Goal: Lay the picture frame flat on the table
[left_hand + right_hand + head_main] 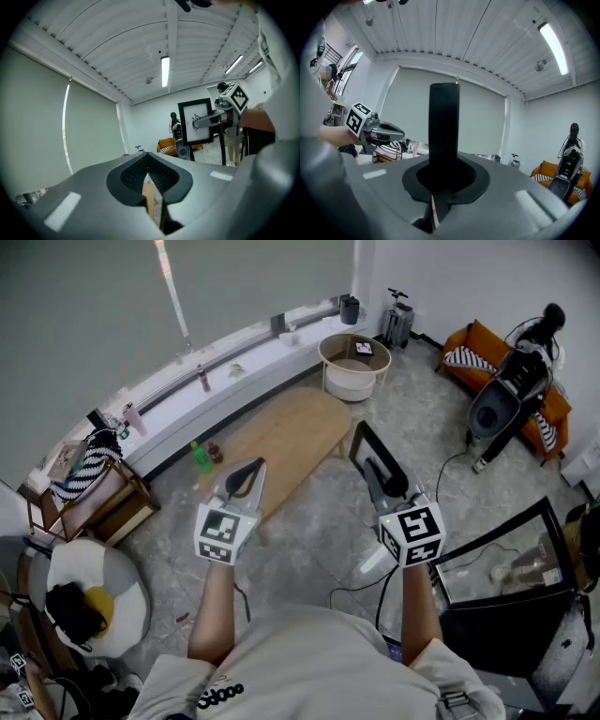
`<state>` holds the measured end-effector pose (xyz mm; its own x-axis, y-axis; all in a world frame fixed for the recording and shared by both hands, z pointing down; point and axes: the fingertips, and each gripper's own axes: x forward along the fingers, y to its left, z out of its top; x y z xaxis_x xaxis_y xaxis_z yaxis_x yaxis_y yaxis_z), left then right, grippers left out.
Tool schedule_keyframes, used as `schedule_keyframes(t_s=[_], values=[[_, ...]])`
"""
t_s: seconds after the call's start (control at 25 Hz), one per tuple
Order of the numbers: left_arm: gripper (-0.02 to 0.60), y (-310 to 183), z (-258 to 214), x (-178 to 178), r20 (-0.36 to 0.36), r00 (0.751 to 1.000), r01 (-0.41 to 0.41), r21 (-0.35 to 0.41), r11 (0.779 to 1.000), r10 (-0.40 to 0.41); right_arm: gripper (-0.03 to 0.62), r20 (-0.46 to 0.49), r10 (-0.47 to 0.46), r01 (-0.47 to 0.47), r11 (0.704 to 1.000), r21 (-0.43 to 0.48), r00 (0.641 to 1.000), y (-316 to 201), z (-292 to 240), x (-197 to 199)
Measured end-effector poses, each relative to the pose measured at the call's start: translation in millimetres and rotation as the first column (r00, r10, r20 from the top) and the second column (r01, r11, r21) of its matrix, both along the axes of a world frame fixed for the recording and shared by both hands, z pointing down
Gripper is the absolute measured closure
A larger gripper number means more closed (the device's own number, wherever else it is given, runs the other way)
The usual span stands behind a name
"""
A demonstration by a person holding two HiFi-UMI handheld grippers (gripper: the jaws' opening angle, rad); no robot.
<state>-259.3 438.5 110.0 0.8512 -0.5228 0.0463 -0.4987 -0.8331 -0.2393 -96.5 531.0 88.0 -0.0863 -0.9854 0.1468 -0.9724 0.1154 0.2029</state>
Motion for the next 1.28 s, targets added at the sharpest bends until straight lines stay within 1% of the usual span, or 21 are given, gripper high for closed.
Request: schedule_keyframes(t_s=[0.16,0.36,0.52,0.72,0.84,0.96,1.04,1.28], values=[[0.572,-5,2,6,0.006,1.0,-0.001,0.001,1.0,0.001,0.58,-0.003,-0.002,0.002,1.0,0.004,1.0,-6,-1,5],[0.572,-10,-2,17,0.001,1.0,-0.004,0.023,1.0,0.004,0.58,0.008,-0.003,0.003,1.0,0.012,1.0,-15,-1,16],[0.572,-13,-2,27,0.006,1.0,0.004,0.026,1.0,-0.005,0.58,0.034,-0.019,0.018,0.999,0.026,0.999,-19,-2,27],[0.572,-15,-1,41,0.006,1.0,0.024,0.024,0.999,-0.024,0.58,0.031,-0.027,0.026,0.999,0.024,0.999,-23,0,44],[0.572,-12,3,53,0.01,0.999,0.03,0.025,0.999,-0.03,0.58,0.033,-0.04,0.039,0.999,0.015,0.999,-21,6,55],[0.571,-9,10,69,0.028,0.999,0.02,0.028,0.999,-0.021,0.579,0.039,-0.042,0.042,0.999,0.003,0.998,-20,14,71],[0.572,-8,14,77,0.031,0.999,0.014,0.022,1.0,-0.015,0.58,0.048,-0.034,0.034,0.999,-0.005,0.998,-19,19,80],[0.572,-14,27,83,0.041,0.999,0.023,-0.01,1.0,-0.023,0.579,0.073,-0.038,0.039,0.999,-0.022,0.997,-25,29,90]])
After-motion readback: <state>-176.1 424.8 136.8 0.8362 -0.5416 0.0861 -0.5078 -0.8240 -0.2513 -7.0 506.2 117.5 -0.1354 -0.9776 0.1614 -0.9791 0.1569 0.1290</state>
